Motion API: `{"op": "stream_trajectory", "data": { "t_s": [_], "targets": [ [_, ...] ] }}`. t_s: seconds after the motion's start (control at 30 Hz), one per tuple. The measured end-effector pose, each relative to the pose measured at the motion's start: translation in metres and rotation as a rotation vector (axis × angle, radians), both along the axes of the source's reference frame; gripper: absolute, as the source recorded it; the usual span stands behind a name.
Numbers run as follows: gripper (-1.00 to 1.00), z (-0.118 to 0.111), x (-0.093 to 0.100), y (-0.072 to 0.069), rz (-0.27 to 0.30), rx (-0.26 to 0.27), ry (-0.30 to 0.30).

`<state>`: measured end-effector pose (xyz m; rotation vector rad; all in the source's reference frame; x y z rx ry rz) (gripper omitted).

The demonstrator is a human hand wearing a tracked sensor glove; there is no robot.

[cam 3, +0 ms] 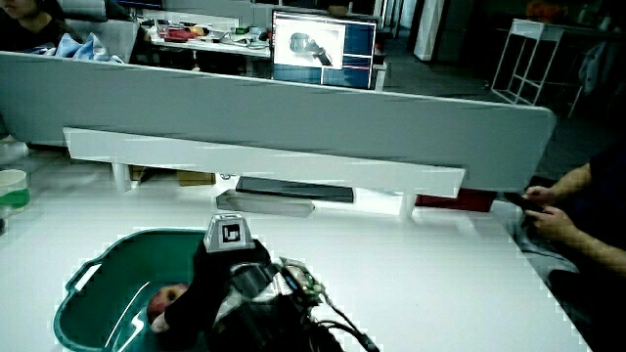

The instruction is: Pick apple from plate

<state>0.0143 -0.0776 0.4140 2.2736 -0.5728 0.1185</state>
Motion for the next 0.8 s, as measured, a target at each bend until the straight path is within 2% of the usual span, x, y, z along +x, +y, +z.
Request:
{"op": "stream_trajectory", "data": {
  "t_s": [0.03,0.1,0.13,0.17,0.3,0.47,0.5,0.53,0.6,0.67,0.77,0.8],
  "targets": [
    [0.00,0.001,-0.002,-0.001,0.003,0.018,0.008],
    [0.00,0.004,-0.006,-0.001,-0.007,-0.014,-0.008],
    [0.00,0.008,-0.009,-0.002,-0.010,-0.020,0.007],
    [0.00,0.007,-0.011,-0.002,-0.011,-0.014,-0.011],
    [0.00,0.018,-0.016,-0.004,-0.007,-0.045,0.010],
    [0.00,0.025,-0.021,-0.006,-0.006,-0.068,-0.005],
    [0.00,0.027,-0.021,-0.006,-0.006,-0.086,-0.008],
    [0.00,0.026,-0.022,-0.006,0.001,-0.060,-0.003],
    [0.00,0.027,-0.023,-0.005,-0.002,-0.067,-0.027],
    [0.00,0.029,-0.024,-0.004,0.003,-0.066,-0.014],
    [0.00,0.030,-0.024,-0.004,0.012,-0.057,-0.042],
    [0.00,0.032,-0.024,-0.004,0.013,-0.068,-0.040]
  ]
}}
